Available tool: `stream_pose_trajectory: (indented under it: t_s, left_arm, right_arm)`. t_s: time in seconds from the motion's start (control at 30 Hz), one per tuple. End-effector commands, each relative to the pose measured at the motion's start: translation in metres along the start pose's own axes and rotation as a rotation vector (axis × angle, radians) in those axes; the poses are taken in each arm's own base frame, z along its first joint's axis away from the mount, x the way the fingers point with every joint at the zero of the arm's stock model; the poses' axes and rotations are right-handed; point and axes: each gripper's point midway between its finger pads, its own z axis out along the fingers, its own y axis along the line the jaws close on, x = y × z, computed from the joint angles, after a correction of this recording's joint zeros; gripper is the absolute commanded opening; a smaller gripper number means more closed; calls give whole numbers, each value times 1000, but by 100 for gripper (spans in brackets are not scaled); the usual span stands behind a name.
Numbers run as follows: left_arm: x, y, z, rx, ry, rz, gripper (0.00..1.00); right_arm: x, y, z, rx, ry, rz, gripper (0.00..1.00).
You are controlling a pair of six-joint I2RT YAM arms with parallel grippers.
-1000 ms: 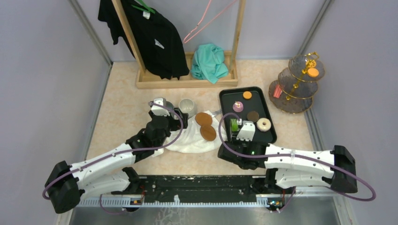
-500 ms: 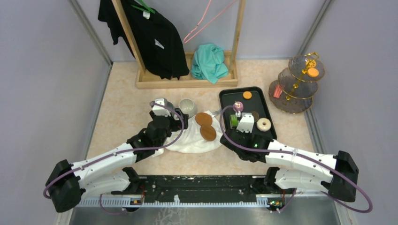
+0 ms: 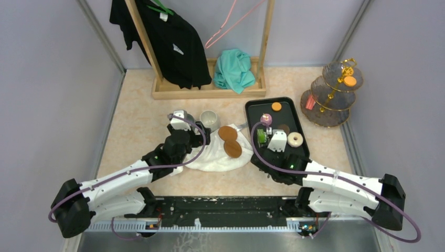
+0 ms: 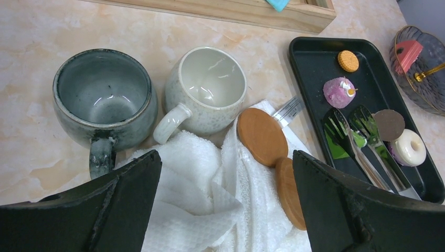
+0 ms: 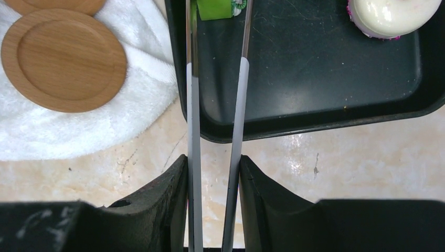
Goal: Serve the afternoon tea
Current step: Adjust the dessert on the tray.
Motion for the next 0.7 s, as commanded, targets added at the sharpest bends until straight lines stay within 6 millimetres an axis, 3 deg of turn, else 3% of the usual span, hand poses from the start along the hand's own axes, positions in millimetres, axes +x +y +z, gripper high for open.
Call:
stream_pose_trajectory:
  t_s: [0.0, 0.67]
  left_arm:
    - [-7, -7, -2, 20, -7, -11, 99]
    - [-7, -4, -4, 20, -12, -17, 99]
  right_arm:
    - [1, -6, -2, 1, -3, 40, 36]
    - [34, -2, -10, -5, 55, 26, 39]
